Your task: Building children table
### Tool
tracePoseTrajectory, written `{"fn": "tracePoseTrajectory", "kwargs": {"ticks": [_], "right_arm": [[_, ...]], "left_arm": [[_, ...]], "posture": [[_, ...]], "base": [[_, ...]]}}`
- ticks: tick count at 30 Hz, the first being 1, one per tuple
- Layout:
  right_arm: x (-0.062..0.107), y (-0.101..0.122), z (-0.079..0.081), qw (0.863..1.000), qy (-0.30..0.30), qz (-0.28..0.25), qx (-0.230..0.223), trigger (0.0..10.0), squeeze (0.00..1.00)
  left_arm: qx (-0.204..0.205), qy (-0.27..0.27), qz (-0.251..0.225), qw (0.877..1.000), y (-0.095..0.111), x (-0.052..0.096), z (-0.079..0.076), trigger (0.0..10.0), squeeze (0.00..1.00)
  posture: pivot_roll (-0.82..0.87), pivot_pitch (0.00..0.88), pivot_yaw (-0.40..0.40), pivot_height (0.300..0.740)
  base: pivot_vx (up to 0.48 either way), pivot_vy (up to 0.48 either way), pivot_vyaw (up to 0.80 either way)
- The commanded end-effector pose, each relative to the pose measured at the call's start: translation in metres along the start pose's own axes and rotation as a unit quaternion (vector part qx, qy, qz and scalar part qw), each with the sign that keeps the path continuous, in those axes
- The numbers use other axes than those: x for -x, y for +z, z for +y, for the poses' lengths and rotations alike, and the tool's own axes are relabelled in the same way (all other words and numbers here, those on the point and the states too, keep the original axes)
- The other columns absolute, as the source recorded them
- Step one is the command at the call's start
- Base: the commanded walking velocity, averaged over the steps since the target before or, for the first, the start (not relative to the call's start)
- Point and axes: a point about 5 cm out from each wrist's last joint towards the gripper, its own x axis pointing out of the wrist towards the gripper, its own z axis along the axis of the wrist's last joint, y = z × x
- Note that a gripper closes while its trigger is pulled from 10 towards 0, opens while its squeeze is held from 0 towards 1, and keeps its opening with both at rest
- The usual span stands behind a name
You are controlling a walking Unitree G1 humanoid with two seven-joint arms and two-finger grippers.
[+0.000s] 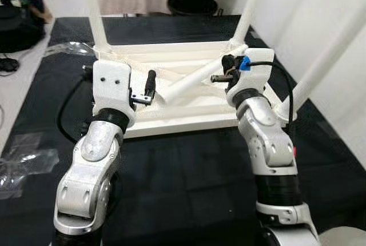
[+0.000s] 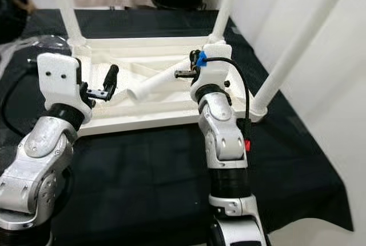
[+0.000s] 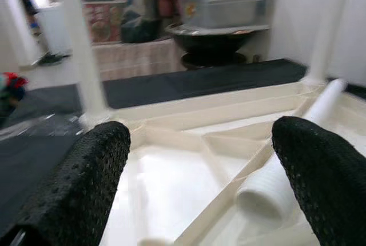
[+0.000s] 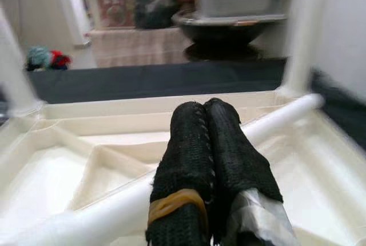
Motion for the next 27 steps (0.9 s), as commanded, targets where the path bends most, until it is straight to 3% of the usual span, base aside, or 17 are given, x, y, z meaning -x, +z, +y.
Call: {"fn": "tracePoseTrajectory", "kwargs": {"ticks": [1, 4, 10, 19, 27], "right_arm": [[-0.022, 0.003, 0.024, 0.998, 0.044, 0.036, -0.006, 10.0, 0.0], [-0.03, -0.003, 0.031, 0.995, 0.054, 0.08, -0.015, 10.0, 0.0], [-0.048, 0.008, 0.03, 0.998, 0.032, 0.056, -0.027, 10.0, 0.0], [-0.07, 0.018, 0.014, 0.995, -0.071, 0.071, 0.002, 10.0, 0.0], [-0.078, 0.03, 0.014, 0.989, -0.114, 0.086, 0.036, 10.0, 0.0]], "left_arm": [[0.003, 0.0, 0.004, 1.0, 0.001, 0.003, -0.001, 10.0, 0.0], [0.009, 0.001, 0.009, 1.0, 0.001, 0.003, 0.0, 10.0, 0.0], [0.016, 0.002, 0.01, 1.0, 0.002, 0.006, -0.001, 10.0, 0.0], [0.033, -0.017, 0.01, 0.999, 0.009, 0.013, -0.014, 10.0, 0.0], [0.042, -0.033, 0.03, 0.998, 0.008, 0.025, -0.025, 10.0, 0.0]], "posture": [[0.05, 0.164, -0.154, 0.74], [0.05, 0.164, -0.154, 0.74], [0.05, 0.2, -0.162, 0.74], [0.04, 0.277, -0.183, 0.74], [0.04, 0.36, -0.201, 0.74]], "base": [[0.0, 0.0, 0.0], [0.0, 0.0, 0.0], [0.0, 0.0, 0.0], [0.0, 0.0, 0.62], [0.0, 0.0, 0.0]]}}
